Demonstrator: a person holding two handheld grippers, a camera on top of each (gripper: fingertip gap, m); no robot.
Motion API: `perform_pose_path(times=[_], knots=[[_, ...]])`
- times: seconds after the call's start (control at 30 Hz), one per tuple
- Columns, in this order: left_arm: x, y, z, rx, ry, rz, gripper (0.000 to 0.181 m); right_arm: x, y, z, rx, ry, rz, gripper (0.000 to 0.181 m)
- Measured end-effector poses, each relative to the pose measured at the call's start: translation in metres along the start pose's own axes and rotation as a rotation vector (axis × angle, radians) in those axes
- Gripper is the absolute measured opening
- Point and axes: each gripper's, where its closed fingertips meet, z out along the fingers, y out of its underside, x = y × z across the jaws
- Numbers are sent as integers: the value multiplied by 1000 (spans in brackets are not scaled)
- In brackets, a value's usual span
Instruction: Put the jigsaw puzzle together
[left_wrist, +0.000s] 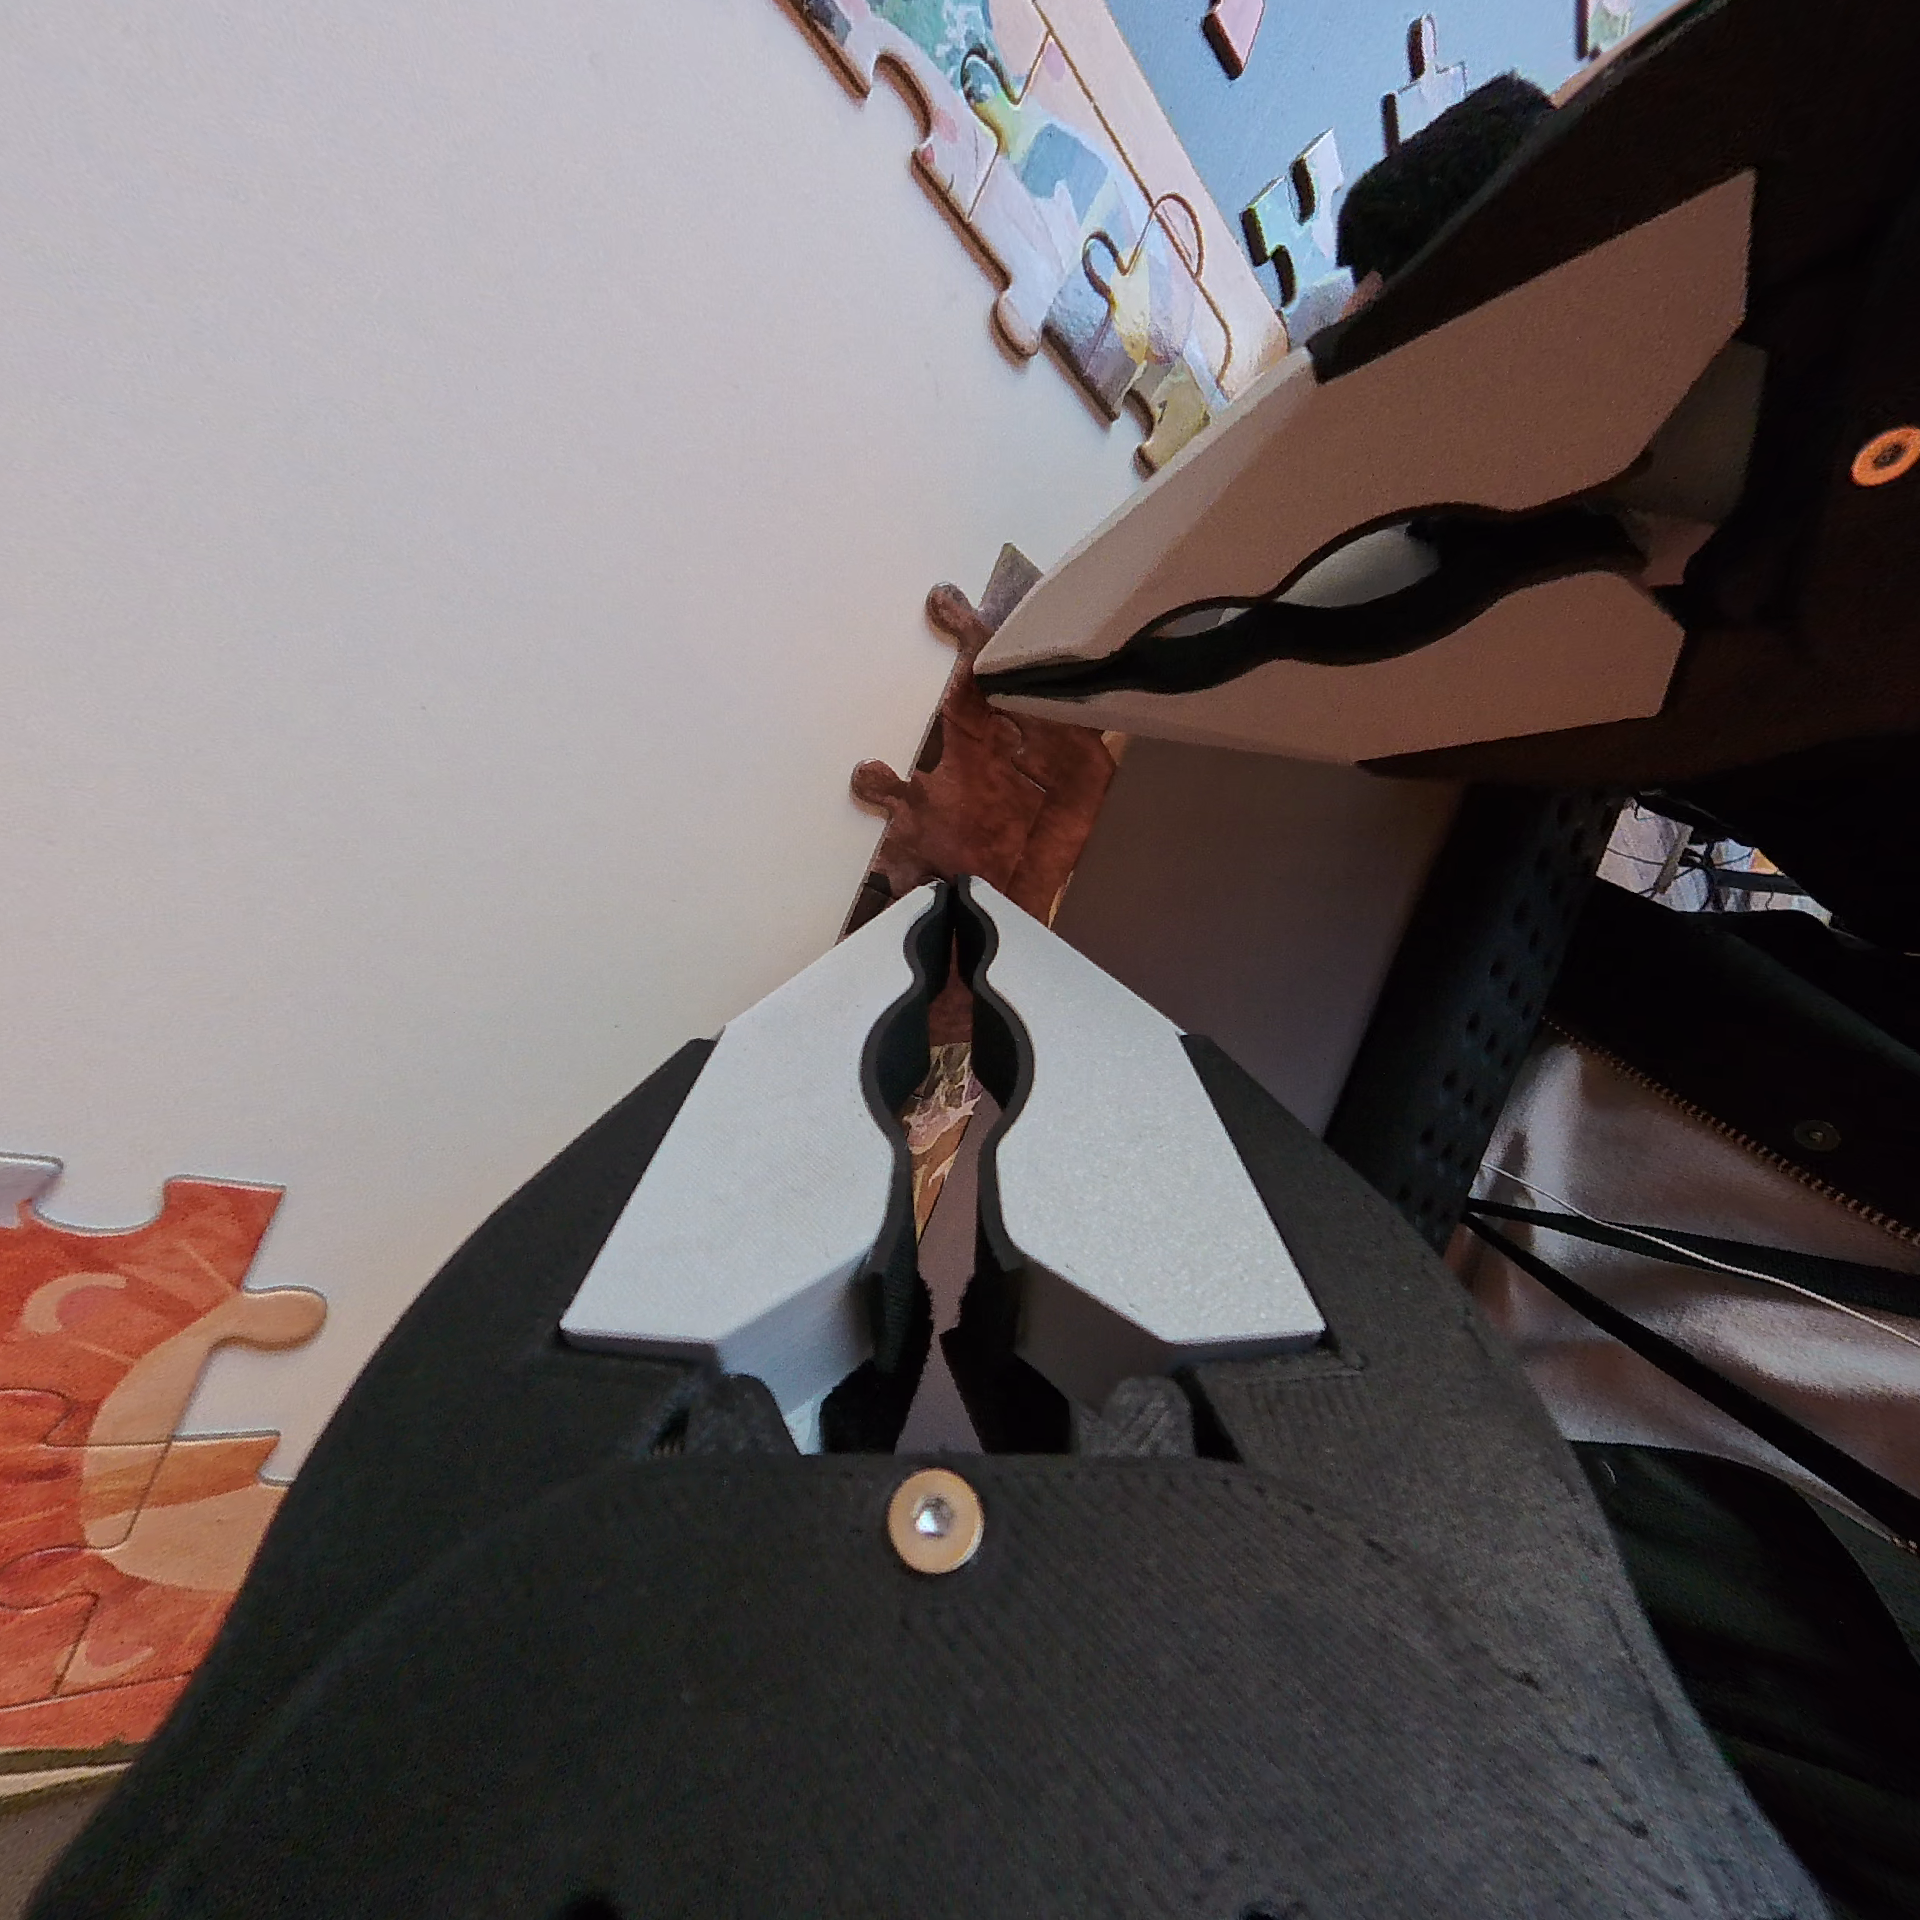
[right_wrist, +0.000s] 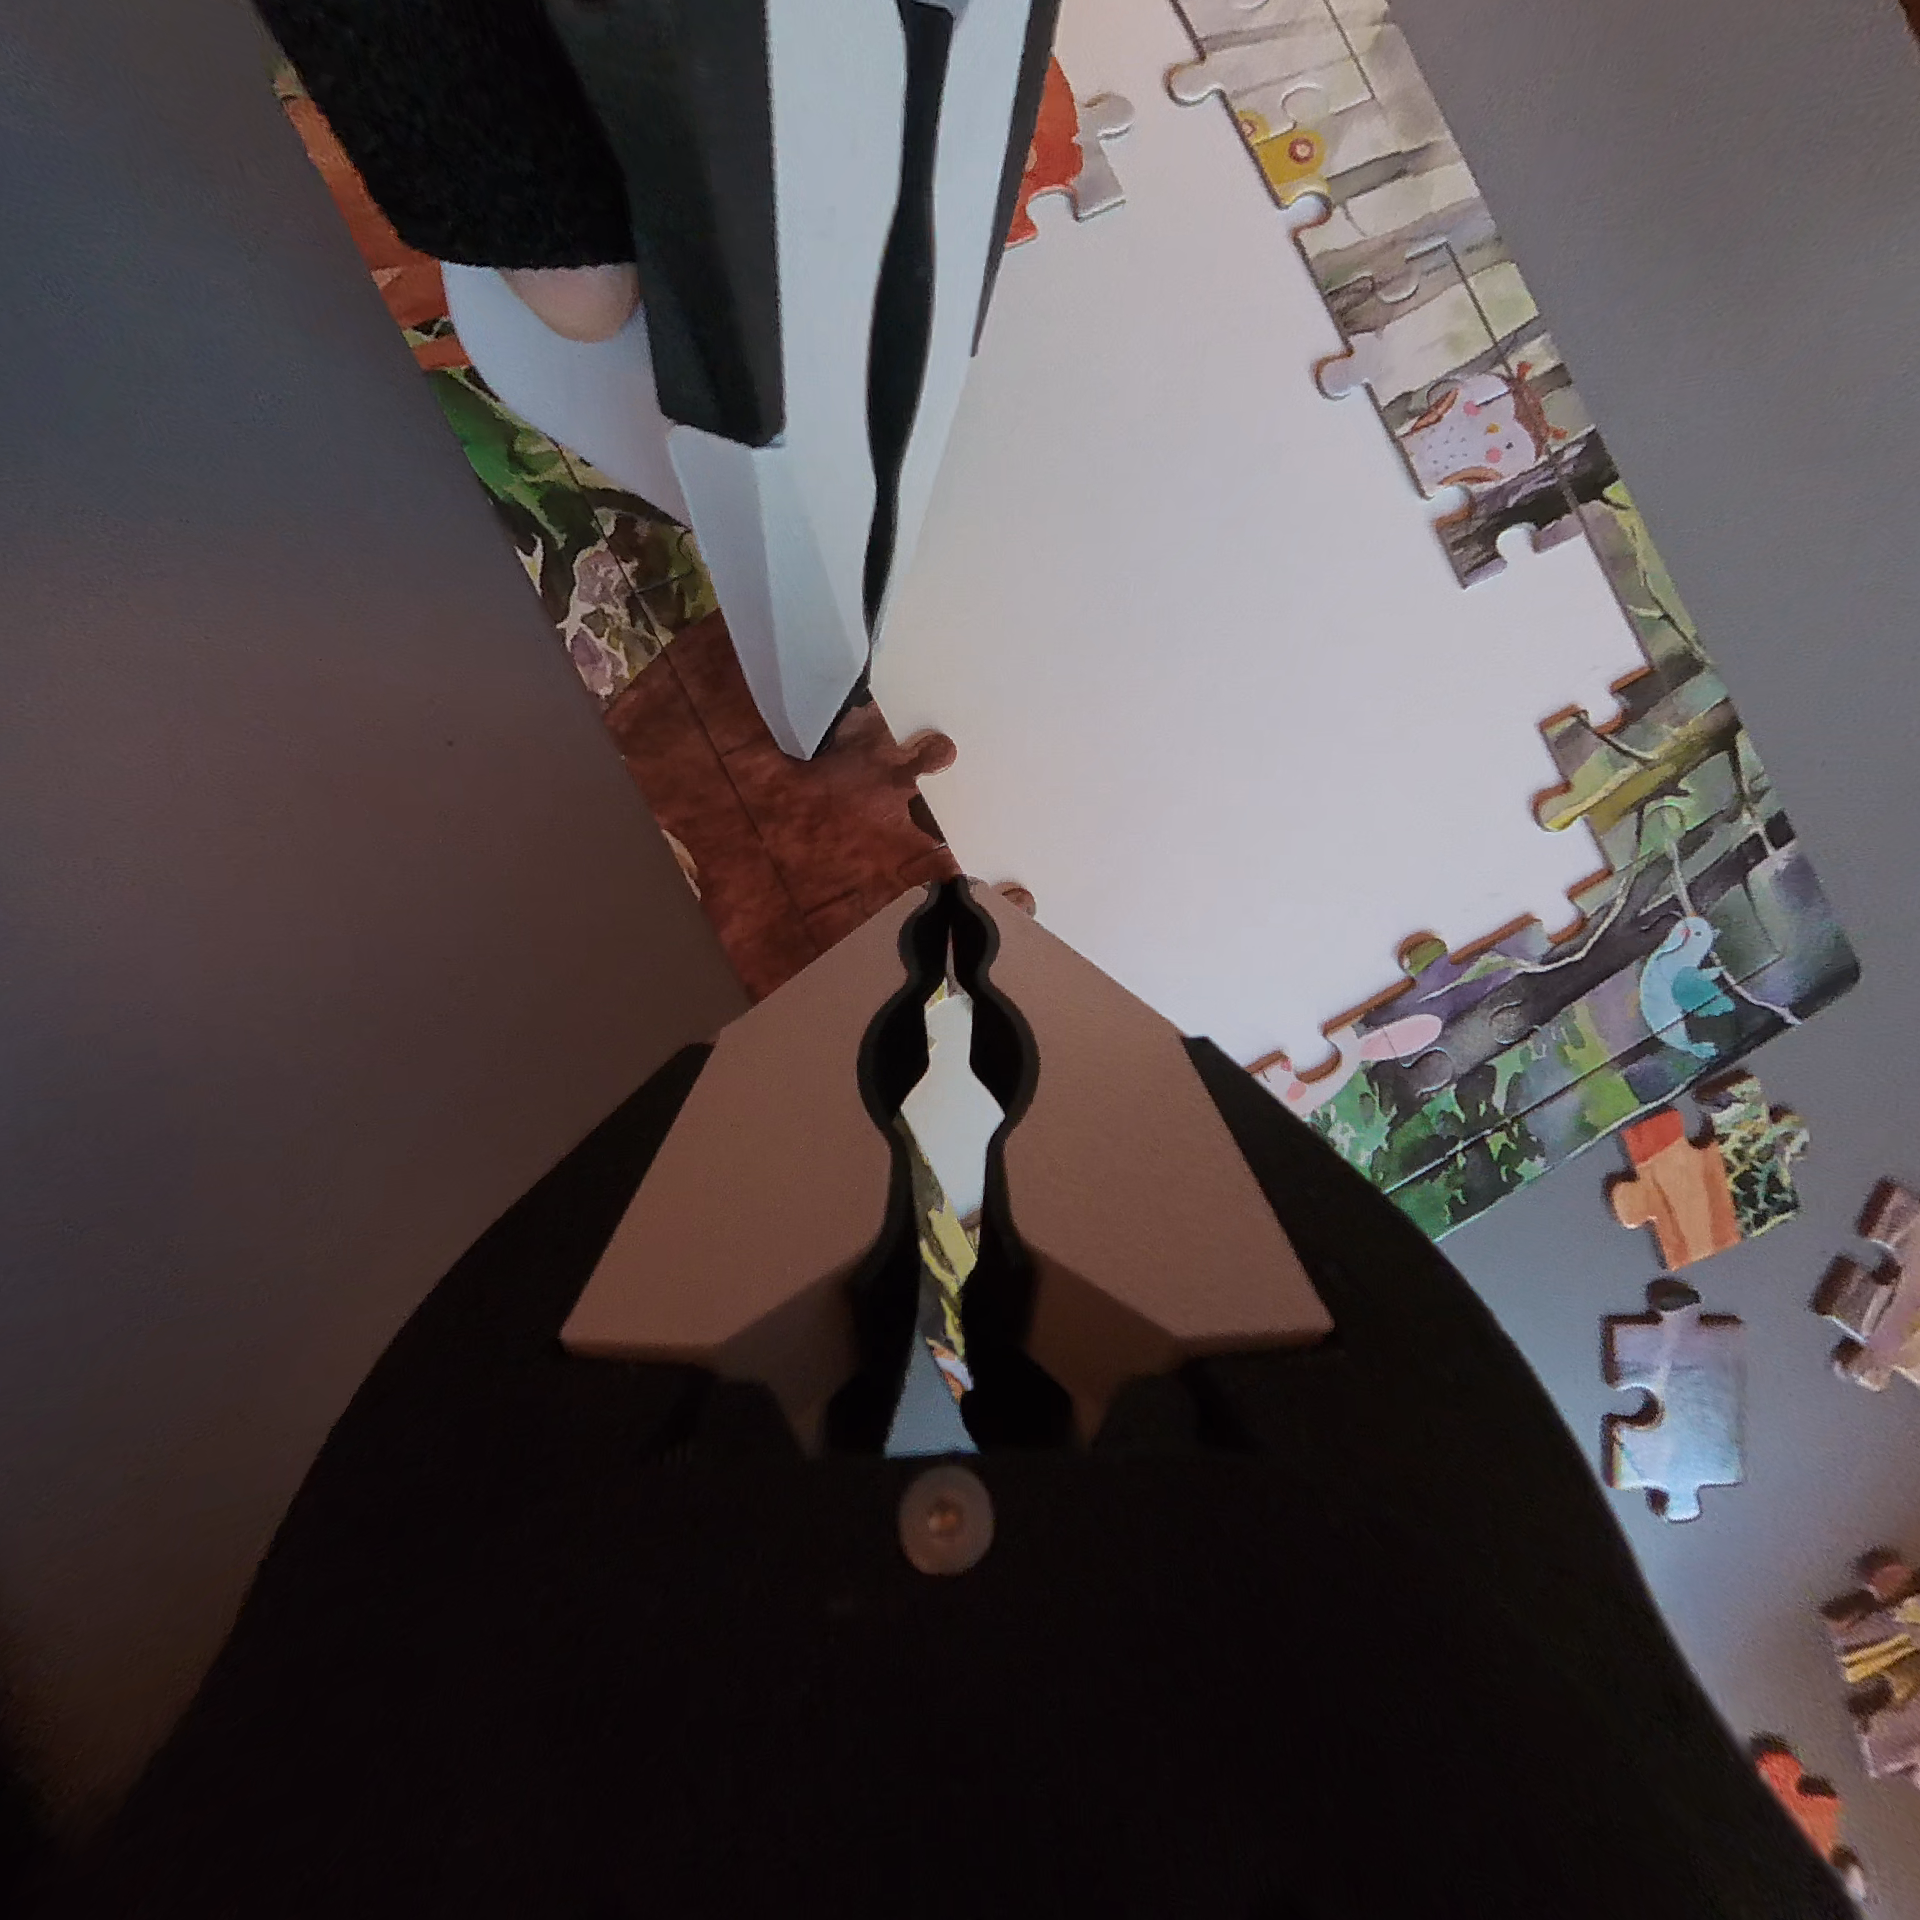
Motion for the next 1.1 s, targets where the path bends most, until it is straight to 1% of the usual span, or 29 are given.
perform_pose_path(times=[0.1, 0.17, 0.27, 0.3, 0.37, 0.43, 0.57, 0.63, 0.67, 0.7, 0.73, 0.8, 0.87, 0.9, 0.93, 1.0, 1.03, 1.1], knots=[[0, 0, 0, 1, 2, -2, 0, -10, -8, -7, 54, -78, -3, 0], [0, 0, 0, 2, 6, -5, 0, -23, -6, -11, 44, -171, -4, 0], [0, 0, 0, 5, 15, -12, 0, -22, 4, -5, -14, -153, -29, 1], [0, 0, -1, 5, 16, -13, 0, -21, 1, -5, 5, -146, -19, 0], [0, 0, -1, 6, 16, -11, 0, -22, 4, -5, -12, -157, -17, 0], [0, 0, -2, 6, 14, -9, 0, -14, 5, -10, -9, -134, -22, 0], [-1, 1, -2, 9, 17, -11, 0, -6, 8, -19, 8, -167, 14, 0], [-1, 1, -2, 10, 19, -12, 0, -13, 11, -16, 7, -200, 2, 0], [-1, 1, -3, 10, 20, -13, 0, -15, 16, -12, -28, -205, -4, 1], [-1, 1, -3, 11, 22, -12, 0, -15, 12, -12, -6, -203, -3, 0], [-1, 1, -3, 12, 23, -13, 0, -15, 16, -12, -30, -198, -15, 0], [0, 2, -3, 4, 33, -5, 0, -6, 11, -16, 10, -144, -39, 0], [7, 5, -4, -27, 73, 11, 0, 5, -3, -26, 115, -100, -18, 0], [12, 5, -7, -36, 103, 6, 0, 9, -11, -28, 177, -88, -8, 0], [18, 3, -15, -15, 140, 4, 0, 14, -17, -31, 235, -71, -5, 0], [28, -11, -41, 104, 178, 25, 0, 27, -20, -32, 301, -14, -8, 0], [29, -17, -57, 167, 157, 40, 0, 33, -18, -31, 306, 14, -18, 0], [29, -26, -101, 302, 44, 89, 0, 45, -16, -32, 320, 90, -49, 0]])
